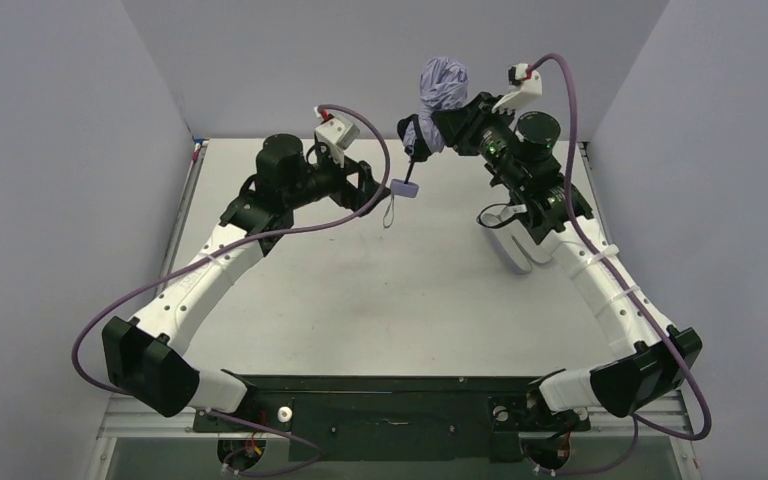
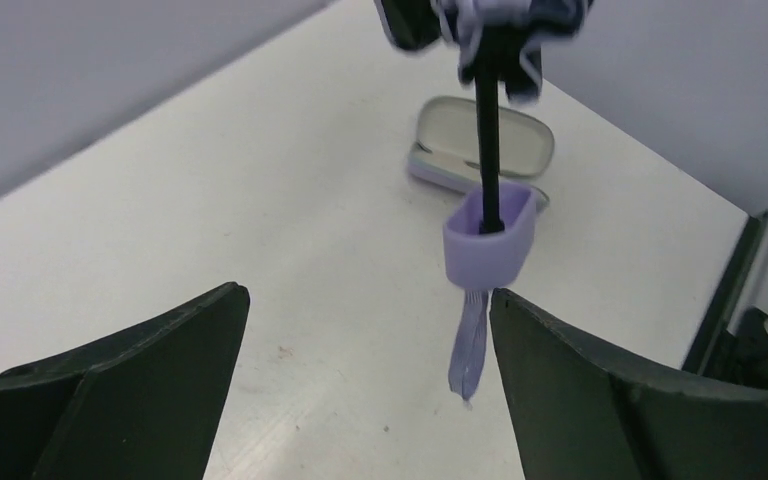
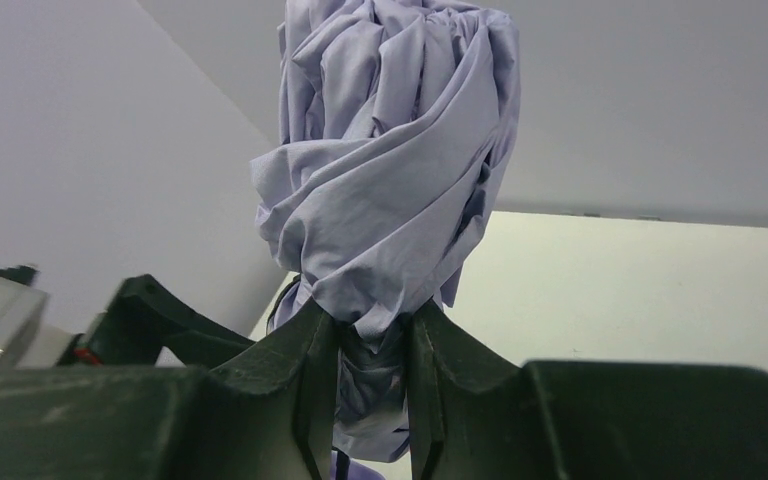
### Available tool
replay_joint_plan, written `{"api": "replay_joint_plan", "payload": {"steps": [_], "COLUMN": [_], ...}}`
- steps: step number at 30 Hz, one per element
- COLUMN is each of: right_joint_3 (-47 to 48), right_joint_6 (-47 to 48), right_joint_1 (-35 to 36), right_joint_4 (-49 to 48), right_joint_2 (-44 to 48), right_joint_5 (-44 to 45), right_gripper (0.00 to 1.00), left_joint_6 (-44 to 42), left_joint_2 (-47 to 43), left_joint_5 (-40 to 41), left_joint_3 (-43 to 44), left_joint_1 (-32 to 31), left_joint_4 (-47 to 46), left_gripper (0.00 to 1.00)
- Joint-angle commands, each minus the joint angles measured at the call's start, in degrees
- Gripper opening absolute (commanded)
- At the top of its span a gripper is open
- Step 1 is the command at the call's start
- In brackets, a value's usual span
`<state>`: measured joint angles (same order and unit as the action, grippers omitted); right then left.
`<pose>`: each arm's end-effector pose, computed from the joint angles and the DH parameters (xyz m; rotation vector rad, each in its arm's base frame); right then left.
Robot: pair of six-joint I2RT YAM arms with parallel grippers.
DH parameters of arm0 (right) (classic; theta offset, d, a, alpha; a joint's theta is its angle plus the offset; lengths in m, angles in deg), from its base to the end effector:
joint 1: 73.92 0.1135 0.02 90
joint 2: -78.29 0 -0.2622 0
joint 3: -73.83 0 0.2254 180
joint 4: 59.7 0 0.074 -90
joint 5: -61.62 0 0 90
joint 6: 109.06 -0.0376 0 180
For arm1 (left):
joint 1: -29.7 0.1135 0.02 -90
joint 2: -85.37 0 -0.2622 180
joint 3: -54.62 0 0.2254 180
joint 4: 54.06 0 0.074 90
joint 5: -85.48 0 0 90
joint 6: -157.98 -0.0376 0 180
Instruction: Open the umbrella
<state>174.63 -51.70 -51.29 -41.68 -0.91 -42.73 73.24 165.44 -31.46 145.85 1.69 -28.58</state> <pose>0.2647 0.1204 0.4609 -0.0728 1.5866 0.9528 0.2569 -0.1560 0.3888 0.6993 1.7384 -0.8324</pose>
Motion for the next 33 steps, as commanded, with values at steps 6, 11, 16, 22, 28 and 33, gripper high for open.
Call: {"api": "replay_joint_plan", "payload": {"steps": [6, 11, 16, 22, 28, 33], "right_joint_3": [3.6, 3.7, 2.8, 1.3, 1.0, 1.0], "right_joint_6": [-0.1, -0.5, -0.9, -2.3, -2.1, -0.9], "right_joint_1": [6.2, 7.3, 8.0, 8.2, 8.2, 8.2], "right_joint_4": [8.1, 9.1, 8.1, 7.1, 7.3, 7.4], "right_joint_2": [0.8, 0.3, 0.9, 2.2, 3.1, 3.7], "right_joint_5": [25.8, 29.6, 30.6, 30.5, 32.1, 35.0], "right_gripper": [0.00, 0.00, 0.00, 0.00, 0.00, 0.00], "left_joint_6": [-3.5, -7.6, -7.8, -7.4, -7.4, -7.9], "left_joint_2": [1.8, 5.2, 8.7, 12.8, 17.0, 17.7], "left_joint_5": [24.7, 31.2, 35.5, 40.3, 46.5, 48.8], "left_joint_3": [8.9, 11.1, 13.0, 14.8, 16.9, 14.9], "left_joint_1": [-8.5, -13.8, -17.3, -19.7, -20.2, -21.2], "left_joint_4": [-5.7, -5.4, -3.5, -2.5, -0.9, 1.0], "left_gripper": [0.86, 0.78, 0.77, 0.74, 0.62, 0.56]}}
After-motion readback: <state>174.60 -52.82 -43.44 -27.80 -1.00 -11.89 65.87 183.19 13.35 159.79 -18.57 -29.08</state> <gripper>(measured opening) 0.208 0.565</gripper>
